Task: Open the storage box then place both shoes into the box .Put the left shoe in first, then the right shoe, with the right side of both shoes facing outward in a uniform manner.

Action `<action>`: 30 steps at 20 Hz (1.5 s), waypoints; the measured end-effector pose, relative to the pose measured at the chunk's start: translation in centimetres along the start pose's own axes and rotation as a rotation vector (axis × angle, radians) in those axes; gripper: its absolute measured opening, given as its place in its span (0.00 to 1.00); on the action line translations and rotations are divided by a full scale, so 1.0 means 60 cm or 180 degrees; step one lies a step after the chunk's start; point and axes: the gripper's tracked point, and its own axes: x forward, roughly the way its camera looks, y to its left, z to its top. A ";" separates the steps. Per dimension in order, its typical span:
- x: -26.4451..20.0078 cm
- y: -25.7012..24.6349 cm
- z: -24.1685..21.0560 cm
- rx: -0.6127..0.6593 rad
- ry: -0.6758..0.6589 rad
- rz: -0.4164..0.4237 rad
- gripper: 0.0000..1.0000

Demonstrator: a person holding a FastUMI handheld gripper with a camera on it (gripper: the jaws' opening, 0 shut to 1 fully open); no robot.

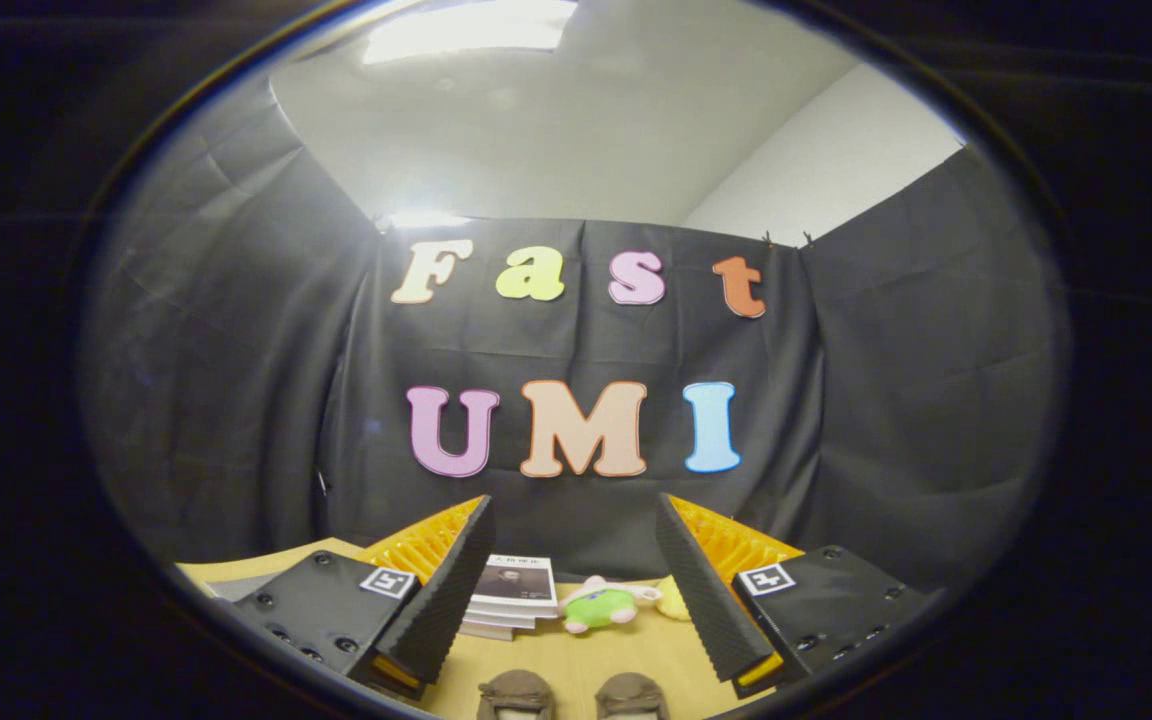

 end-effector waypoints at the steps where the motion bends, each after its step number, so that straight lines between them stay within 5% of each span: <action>1: -0.002 0.002 -0.003 0.0029 0.0012 0.0020 1.00; 9: -0.028 0.061 -0.071 0.0535 0.0450 0.0537 1.00; 18: -0.067 0.141 -0.213 0.1894 0.1667 0.1115 0.99; 30: -0.149 0.246 -0.366 0.3537 0.3007 0.1572 1.00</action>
